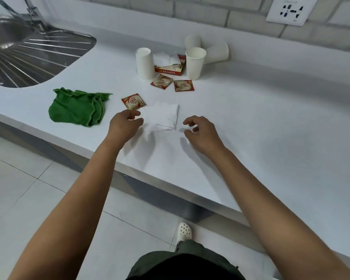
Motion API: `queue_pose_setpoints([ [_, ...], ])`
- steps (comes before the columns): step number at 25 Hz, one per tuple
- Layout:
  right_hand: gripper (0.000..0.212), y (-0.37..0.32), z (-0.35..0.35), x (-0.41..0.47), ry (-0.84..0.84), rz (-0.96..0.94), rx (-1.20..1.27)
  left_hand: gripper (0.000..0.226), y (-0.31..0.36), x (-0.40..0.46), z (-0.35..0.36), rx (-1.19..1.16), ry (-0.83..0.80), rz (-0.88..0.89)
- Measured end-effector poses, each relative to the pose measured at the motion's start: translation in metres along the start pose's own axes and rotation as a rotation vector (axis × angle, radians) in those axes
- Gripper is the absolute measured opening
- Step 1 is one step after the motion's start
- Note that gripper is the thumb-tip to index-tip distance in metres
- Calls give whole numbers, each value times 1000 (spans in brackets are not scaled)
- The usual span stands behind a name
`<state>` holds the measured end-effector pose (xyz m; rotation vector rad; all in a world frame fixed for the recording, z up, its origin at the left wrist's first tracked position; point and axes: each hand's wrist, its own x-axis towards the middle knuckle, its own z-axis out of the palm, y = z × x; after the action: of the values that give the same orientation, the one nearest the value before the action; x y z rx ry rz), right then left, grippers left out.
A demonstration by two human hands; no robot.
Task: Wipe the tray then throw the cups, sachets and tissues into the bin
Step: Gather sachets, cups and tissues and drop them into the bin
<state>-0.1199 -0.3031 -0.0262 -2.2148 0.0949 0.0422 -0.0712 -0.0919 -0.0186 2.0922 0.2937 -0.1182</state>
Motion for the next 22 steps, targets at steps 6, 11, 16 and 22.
queue_pose_setpoints([
  [6,22,-10,25,59,26,-120,-108,32,7,61,4,230,120,41],
  [11,60,-25,58,87,-54,-30,-373,54,9,110,-6,451,15,142],
  [16,63,-33,73,98,-17,155,-463,69,1,142,-10,636,-230,281],
  [22,18,-28,84,107,217,73,-102,67,5,164,-25,551,-333,279],
])
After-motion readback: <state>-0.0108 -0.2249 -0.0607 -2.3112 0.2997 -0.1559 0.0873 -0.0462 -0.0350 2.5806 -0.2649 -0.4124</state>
